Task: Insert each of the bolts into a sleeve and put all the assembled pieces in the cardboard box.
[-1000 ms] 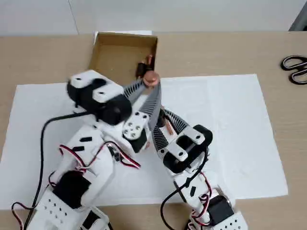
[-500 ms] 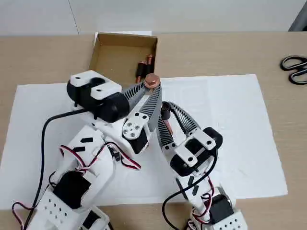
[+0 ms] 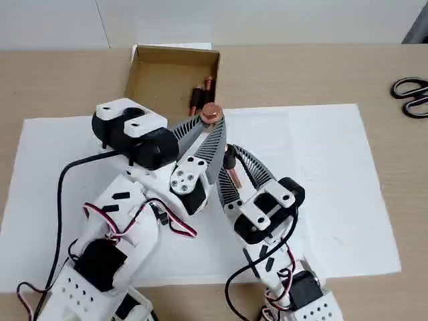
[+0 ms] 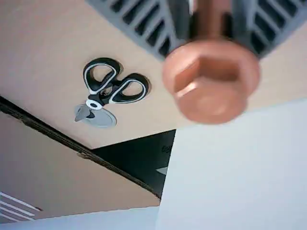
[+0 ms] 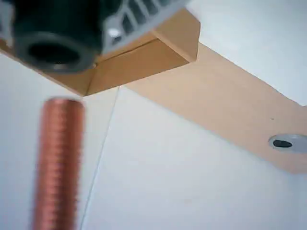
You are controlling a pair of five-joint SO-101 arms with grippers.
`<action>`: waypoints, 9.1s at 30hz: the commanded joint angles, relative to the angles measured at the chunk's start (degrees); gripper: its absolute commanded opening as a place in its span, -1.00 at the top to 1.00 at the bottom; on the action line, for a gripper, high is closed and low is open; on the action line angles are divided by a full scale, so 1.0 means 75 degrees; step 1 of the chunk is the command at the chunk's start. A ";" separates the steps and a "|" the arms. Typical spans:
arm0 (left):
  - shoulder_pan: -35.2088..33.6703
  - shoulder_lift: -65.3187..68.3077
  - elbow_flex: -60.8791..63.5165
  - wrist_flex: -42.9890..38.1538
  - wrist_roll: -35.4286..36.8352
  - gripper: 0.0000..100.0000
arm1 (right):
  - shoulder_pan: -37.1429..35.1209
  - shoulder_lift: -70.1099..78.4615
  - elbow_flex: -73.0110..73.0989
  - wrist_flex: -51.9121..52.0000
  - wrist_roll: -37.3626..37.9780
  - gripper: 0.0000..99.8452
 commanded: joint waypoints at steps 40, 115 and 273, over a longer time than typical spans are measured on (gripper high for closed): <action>0.0270 -0.0164 0.1026 -0.0656 -0.1020 0.99 | 0.0064 -0.0123 -0.0117 -0.0205 0.0094 0.99; 0.0199 -0.0176 -0.1026 0.2004 -0.2497 0.72 | 0.0100 -0.0111 -0.0469 -0.0123 0.0094 0.99; -0.5486 -0.5404 0.6699 0.0633 -0.1758 0.99 | 0.0615 2.1597 -2.2611 0.5749 -0.2215 0.54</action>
